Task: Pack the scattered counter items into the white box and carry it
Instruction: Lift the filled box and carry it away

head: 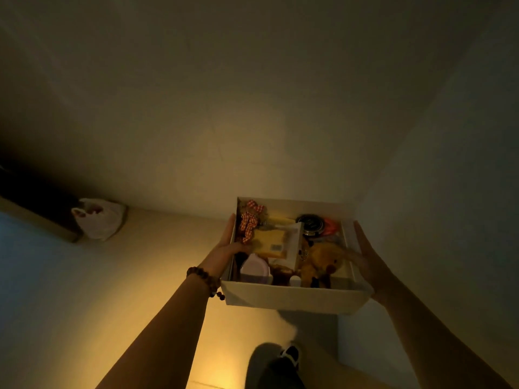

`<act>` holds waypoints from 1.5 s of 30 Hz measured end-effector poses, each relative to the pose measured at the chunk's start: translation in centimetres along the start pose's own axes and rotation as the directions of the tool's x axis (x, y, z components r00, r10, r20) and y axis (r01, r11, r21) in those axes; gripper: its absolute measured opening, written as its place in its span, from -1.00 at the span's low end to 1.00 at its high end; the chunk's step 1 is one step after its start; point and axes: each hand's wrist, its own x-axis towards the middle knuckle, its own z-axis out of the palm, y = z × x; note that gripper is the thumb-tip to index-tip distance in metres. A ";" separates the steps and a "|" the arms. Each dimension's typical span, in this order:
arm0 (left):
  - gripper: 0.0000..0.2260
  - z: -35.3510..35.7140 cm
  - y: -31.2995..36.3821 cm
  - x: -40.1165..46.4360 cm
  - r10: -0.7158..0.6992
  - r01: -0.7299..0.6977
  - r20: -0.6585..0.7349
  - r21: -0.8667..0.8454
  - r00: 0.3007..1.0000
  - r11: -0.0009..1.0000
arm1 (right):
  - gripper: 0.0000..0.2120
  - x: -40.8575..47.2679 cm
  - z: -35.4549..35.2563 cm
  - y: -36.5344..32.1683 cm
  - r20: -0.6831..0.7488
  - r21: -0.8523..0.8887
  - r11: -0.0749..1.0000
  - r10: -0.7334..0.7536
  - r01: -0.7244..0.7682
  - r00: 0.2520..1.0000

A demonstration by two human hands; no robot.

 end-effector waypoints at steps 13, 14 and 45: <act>-0.27 -3.4 -19.1 23.4 -0.062 0.053 0.063 0.128 0.996 0.990 | -0.16 17.7 -0.1 22.0 -0.234 -0.171 0.977 0.084 -0.126 0.969; -0.26 -3.6 -21.1 25.5 -0.052 0.043 0.067 0.137 0.996 0.990 | -0.17 19.2 -0.1 24.4 -0.242 -0.178 0.978 0.067 -0.112 0.968; 0.19 -1.8 -50.2 51.6 0.301 -0.409 0.287 0.741 0.910 0.532 | 0.01 39.3 -1.6 56.3 -0.360 -0.892 0.381 -0.269 -0.245 0.893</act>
